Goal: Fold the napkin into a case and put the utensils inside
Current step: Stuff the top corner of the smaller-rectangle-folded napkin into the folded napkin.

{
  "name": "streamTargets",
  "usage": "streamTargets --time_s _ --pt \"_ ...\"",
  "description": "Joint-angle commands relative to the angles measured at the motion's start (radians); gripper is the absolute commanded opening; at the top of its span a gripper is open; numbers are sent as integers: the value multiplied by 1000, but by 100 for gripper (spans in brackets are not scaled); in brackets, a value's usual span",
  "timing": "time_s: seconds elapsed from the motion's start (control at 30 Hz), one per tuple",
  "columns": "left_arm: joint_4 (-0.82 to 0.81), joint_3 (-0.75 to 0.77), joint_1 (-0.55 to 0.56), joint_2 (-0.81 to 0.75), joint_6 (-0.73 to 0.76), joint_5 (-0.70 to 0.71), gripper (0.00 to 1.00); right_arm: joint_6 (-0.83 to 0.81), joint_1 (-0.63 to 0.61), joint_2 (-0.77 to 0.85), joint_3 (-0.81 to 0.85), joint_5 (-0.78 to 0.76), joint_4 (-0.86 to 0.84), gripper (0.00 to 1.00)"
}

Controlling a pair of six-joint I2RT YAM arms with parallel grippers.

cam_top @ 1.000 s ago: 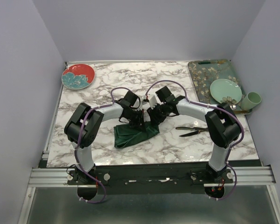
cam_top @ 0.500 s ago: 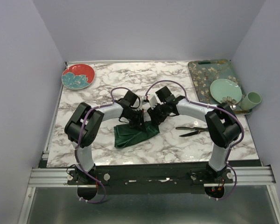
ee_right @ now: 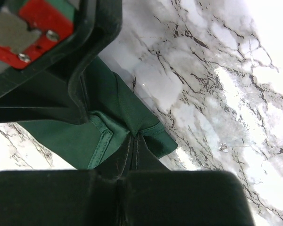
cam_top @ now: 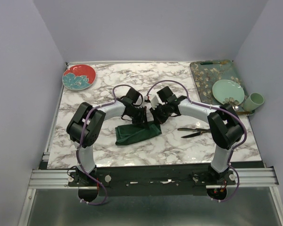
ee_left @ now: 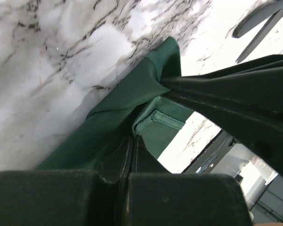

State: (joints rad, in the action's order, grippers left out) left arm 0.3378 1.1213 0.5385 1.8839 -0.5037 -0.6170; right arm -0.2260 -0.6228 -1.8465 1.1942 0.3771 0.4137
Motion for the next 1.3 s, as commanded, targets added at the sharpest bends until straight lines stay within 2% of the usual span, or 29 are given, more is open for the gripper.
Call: streamTargets --time_s 0.0,0.77,1.27 --pt "18 43 -6 26 2 -20 0 4 -8 13 24 3 25 1" --pt "76 43 -28 76 10 8 0 22 -8 67 19 -3 10 1" --pt "78 124 -26 67 -15 -21 0 5 -9 59 1 45 11 1"
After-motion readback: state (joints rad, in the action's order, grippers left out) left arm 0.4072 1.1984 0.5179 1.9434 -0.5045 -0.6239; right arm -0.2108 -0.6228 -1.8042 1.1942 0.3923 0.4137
